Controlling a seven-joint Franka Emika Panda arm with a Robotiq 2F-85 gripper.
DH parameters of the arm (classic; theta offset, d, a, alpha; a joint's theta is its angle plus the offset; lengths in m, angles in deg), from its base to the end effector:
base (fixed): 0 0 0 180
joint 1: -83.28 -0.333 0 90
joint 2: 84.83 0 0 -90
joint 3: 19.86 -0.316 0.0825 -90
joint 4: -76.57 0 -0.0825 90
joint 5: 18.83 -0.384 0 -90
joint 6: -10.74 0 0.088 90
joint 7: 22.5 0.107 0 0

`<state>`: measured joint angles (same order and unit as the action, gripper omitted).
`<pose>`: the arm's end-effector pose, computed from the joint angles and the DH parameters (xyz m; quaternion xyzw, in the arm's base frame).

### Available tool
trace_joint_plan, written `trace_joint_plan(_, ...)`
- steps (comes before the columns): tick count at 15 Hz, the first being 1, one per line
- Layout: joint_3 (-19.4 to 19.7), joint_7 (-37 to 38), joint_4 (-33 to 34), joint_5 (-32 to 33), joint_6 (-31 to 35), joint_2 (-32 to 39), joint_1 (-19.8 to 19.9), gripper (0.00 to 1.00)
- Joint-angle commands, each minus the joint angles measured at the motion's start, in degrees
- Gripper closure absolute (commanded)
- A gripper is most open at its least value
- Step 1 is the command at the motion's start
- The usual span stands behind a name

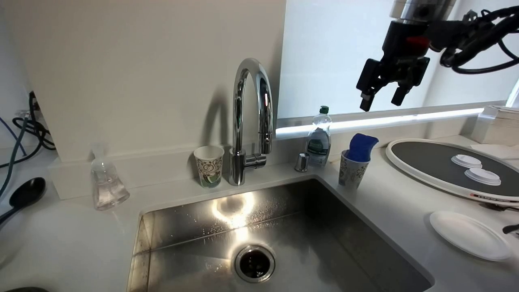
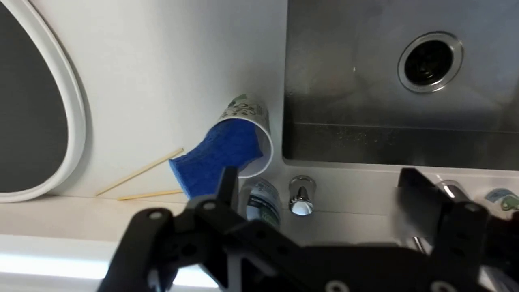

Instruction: Remove the sponge from the cup

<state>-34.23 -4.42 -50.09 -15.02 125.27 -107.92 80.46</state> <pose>0.4313 0.1424 0.5522 0.9928 -0.0019 0.1087 0.0501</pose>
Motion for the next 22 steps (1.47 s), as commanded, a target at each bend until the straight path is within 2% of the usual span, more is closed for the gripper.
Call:
trace_joint_plan(1, 0.83, 5.77, -0.76, 2.80, 1.43, 2.24, 1.63, 0.00)
trace_joint_plan(7, 4.48, 9.27, -0.46, -0.35, 3.75, 6.43, 2.38, 0.00)
trace_joint_plan(16, 9.19, 7.99, -0.80, -7.68, 10.09, 11.82, 2.38, 0.00)
trace_joint_plan(17, 8.69, 9.47, -0.22, -5.77, 9.09, 11.81, 2.54, 0.00)
trace_joint_plan(22, 8.99, 8.21, 0.14, -5.55, 8.27, 11.73, 2.36, 0.00)
